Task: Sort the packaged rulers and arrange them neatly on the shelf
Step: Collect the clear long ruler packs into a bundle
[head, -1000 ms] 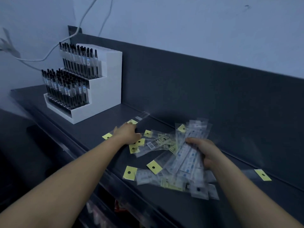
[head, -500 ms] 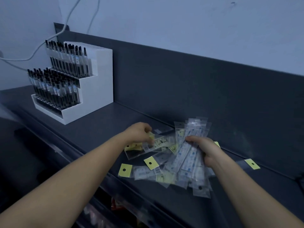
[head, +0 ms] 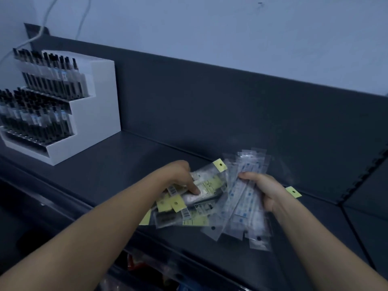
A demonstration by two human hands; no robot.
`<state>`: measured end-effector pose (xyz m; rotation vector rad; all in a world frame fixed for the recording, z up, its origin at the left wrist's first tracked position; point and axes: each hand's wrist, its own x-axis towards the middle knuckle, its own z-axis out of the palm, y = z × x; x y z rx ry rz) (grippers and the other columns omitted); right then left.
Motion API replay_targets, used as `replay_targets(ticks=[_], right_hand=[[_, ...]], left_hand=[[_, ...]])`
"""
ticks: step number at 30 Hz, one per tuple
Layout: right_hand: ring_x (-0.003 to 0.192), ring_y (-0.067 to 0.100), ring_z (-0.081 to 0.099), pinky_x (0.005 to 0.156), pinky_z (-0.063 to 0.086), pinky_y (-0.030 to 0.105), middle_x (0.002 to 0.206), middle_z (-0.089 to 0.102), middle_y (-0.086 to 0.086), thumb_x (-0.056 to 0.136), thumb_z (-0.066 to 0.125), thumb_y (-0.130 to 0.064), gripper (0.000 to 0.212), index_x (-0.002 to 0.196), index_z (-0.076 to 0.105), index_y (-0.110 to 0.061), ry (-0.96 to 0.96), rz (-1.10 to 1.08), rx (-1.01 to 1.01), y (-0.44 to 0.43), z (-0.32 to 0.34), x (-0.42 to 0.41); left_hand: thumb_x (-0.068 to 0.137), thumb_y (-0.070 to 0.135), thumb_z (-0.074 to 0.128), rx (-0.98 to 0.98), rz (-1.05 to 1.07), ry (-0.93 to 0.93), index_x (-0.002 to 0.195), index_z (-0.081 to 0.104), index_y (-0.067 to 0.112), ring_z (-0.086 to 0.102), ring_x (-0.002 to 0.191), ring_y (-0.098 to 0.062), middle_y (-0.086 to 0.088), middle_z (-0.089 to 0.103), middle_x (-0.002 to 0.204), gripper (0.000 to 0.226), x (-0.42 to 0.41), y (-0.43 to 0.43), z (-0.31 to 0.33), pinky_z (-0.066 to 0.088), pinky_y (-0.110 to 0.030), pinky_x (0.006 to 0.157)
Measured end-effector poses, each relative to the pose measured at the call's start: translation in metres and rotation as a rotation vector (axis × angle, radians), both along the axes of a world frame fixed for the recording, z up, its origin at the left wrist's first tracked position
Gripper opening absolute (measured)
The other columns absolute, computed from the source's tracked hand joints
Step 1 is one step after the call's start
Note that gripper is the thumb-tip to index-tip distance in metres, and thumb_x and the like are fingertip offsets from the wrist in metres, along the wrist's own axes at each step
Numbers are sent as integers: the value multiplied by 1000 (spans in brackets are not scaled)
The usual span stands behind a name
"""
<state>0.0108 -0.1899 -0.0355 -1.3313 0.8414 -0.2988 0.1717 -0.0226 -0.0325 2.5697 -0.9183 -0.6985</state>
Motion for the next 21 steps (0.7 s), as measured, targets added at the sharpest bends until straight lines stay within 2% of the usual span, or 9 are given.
replay_targets(ticks=[2,3,5,7,12,16,18,19,21], right_hand=[[60,26,70,57,58,36,73,72,13,79,73,-8,18,95,67,-2,6,-35,-8,-5,1,-10],[60,26,69,57,59,37,72,72,13,79,73,-8,16,93,67,-3,10,-47,-10,-7,2,-14],[68,29,69,61,59,39,81,71,16,79,73,-9,19,96,66,-2,12,-58,-9,-11,2,-24],[75,31,68,65,57,39,89,71,17,79,73,-9,23,100,66,-2,15,-52,-10,-12,2,-34],[77,31,68,64,55,38,91,70,18,81,70,-5,15,95,66,-3,-4,-46,-10,-17,3,-54],[72,28,68,61,57,38,83,71,15,81,70,-5,15,95,66,-5,-29,-53,6,-21,2,-74],[73,29,67,64,57,39,83,71,15,81,69,-4,14,94,65,-5,-39,-66,15,-23,2,-85],[75,29,67,66,56,40,86,70,16,81,69,-4,15,95,65,-4,-38,-69,20,-24,1,-91],[75,30,67,64,56,39,88,69,17,80,70,-4,16,95,64,-4,-32,-68,23,-26,-2,-101]], left_hand=[[70,32,84,-66,-3,-14,103,65,6,62,88,-22,-8,66,103,46,2,0,3,47,-31,70],[73,29,83,-100,-2,-32,107,64,6,62,91,-23,-10,66,106,45,1,1,6,45,-30,70],[78,23,79,-167,18,-93,134,51,4,58,112,-27,-10,58,130,65,-1,2,13,43,-30,78],[80,20,78,-239,42,-152,143,40,5,54,120,-27,-10,50,141,75,-4,5,19,42,-29,82],[78,18,78,-364,42,-186,135,53,9,60,101,-22,-6,62,121,62,-17,10,32,43,-29,76],[76,22,80,-425,24,-127,131,55,11,61,106,-22,-4,60,129,61,-35,7,38,47,-31,81],[77,25,80,-415,26,-71,127,57,7,60,108,-23,-4,62,123,58,-47,7,36,48,-34,88],[77,25,80,-409,28,-42,121,60,7,61,107,-24,0,63,113,51,-52,6,34,49,-37,92],[78,25,79,-369,39,-24,112,63,8,62,103,-27,-14,65,107,41,-62,8,26,49,-41,93]])
